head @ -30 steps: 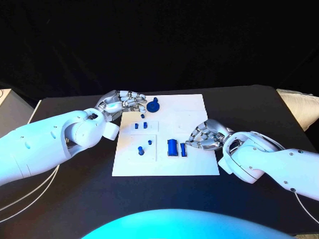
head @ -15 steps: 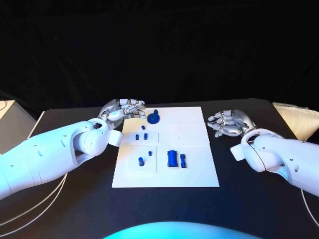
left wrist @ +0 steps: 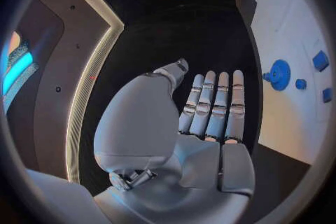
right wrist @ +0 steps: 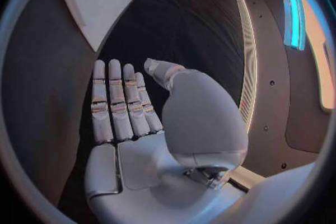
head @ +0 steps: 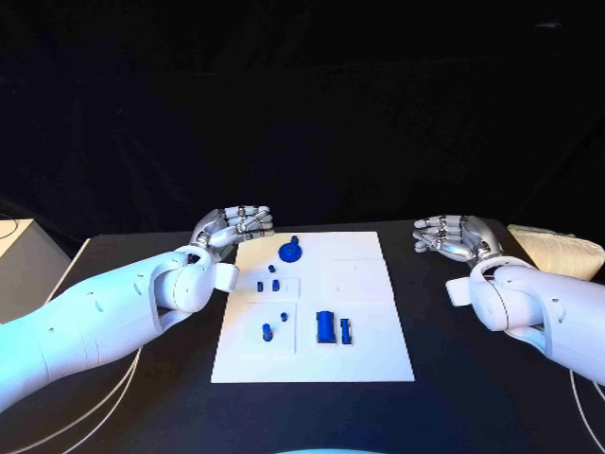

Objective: Assemble the parts on the task board

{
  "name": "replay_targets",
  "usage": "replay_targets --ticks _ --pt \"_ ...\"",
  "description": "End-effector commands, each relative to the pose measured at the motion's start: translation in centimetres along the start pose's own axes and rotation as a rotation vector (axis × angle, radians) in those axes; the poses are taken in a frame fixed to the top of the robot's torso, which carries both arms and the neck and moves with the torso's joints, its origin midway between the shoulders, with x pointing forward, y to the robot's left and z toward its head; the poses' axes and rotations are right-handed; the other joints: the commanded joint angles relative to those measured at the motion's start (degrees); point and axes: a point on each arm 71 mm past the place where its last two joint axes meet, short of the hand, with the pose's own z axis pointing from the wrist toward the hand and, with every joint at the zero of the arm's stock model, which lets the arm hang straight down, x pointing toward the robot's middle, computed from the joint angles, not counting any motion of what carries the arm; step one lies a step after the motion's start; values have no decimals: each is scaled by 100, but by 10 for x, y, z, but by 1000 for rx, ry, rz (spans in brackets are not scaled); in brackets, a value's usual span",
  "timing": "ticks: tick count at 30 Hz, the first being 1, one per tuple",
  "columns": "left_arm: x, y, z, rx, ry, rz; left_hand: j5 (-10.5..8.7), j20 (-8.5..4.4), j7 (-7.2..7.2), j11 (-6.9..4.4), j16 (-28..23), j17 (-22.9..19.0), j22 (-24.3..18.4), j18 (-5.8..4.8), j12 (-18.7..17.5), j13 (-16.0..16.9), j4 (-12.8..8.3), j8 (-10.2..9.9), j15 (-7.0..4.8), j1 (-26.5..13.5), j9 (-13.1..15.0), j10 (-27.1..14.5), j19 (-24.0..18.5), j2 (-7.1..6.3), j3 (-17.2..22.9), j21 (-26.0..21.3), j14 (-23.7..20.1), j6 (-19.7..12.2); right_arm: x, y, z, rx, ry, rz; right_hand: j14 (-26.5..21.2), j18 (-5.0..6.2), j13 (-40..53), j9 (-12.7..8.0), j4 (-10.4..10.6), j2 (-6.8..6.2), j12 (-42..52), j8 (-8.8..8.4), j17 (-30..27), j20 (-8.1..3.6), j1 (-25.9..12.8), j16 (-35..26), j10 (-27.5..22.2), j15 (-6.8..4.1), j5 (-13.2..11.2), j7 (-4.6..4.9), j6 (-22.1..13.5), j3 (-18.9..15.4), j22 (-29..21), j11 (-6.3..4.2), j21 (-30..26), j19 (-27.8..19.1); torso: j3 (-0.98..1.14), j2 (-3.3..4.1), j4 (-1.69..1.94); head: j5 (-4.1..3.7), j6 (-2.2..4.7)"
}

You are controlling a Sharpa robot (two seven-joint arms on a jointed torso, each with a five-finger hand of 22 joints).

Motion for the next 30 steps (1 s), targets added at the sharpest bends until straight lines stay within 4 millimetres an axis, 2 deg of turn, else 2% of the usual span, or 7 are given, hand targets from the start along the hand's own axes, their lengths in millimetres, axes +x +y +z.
replay_targets --ticks 1,2,3,8,9,11,30 --pt "-2 -1 1 34 -27 -19 -20 1 16 9 -61 -36 -53 -15 -21 -9 -2 -28 8 67 -13 -42 -41 19 -53 -61 -43 -9 4 3 1 -43 38 60 29 77 -179 -16 -46 -9 -66 -72 -123 9 -51 -123 49 32 -30 30 30 -9 -201 31 -24 -21 19 -35 4 -30 37" --pt "0 0 0 2 -4 -1 -314 -1638 -1063 -1099 -1120 -1880 -2009 -1018 -382 -373 -923 -1409 -976 -2424 -1375 -1768 -4461 945 -2433 -768 -4756 -4822 1 0 0 -3 3 6 -1804 -977 -1138 -1995 -458 1222 -687 -1537 -3087 -1229 -2241 -1162 -1885 -565 -862 -1074 -5069 -3408 -3001 -768 -380 -5633 3 -9 1 -8 11" --pt "0 0 0 2 -5 0 -314 -1638 -1063 -1099 -1120 -1880 -2009 -1018 -382 -373 -923 -1409 -976 -2504 -1375 -5866 -4461 945 -2433 -768 -4756 -4822 2 1 0 -4 2 10 -1878 -977 -1138 -1995 -458 1222 -687 -1537 -3087 -1229 -2353 -1162 -1949 -565 -862 -1074 -5069 -3408 -3001 -768 -380 -5633 1 -11 7 -13 17" --pt "9 -2 0 8 -18 10 -314 -1638 -1063 -1099 -1120 -1880 -2009 -1018 -382 -373 -923 -1409 -976 -3565 -1375 -5866 -4461 945 -2433 -768 -4756 -4822 9 7 -5 -13 -9 51 -6037 -977 -1138 -1995 -458 1222 -687 -1537 -3087 -1229 -3346 -1162 -6328 -565 -862 -1074 -5069 -3408 -3001 -768 -380 -5633 -24 -51 135 -132 153" --pt "11 -3 0 9 -22 14 -314 -1638 -1063 -1099 -1120 -1880 -2009 -1018 -382 -373 -923 -1409 -976 -3744 -1375 -5866 -4461 945 -2433 -768 -4756 -4822 12 9 -7 -15 -13 65 -6037 -977 -1138 -1995 -458 1222 -687 -1537 -3087 -1229 -7464 -1162 -6328 -565 -862 -1074 -5069 -3408 -3001 -768 -380 -5633 -32 -64 176 -171 198" --pt "20 -5 -1 14 -36 24 -314 -1638 -1063 -1099 -1120 -1880 -2009 -1018 -382 -373 -923 -1409 -976 -8120 -1375 -5866 -4461 945 -2433 -768 -4756 -4822 20 15 -12 -22 -23 105 -6037 -977 -1138 -1995 -458 1222 -687 -1537 -3087 -1229 -7464 -1162 -6328 -565 -862 -1074 -5069 -3408 -3001 -768 -380 -5633 -56 -104 300 -286 330" --pt "93 -23 -26 42 -164 153 -314 -1638 -1063 -1099 -1120 -1880 -2009 -1018 -382 -373 -923 -1409 -976 -8120 -1375 -5866 -4461 945 -2433 -768 -4756 -4822 61 59 -54 -25 -87 344 -6037 -977 -1138 -1995 -458 1222 -687 -1537 -3087 -1229 -7464 -1162 -6328 -565 -862 -1074 -5069 -3408 -3001 -768 -380 -5633 -127 -219 664 -625 718"
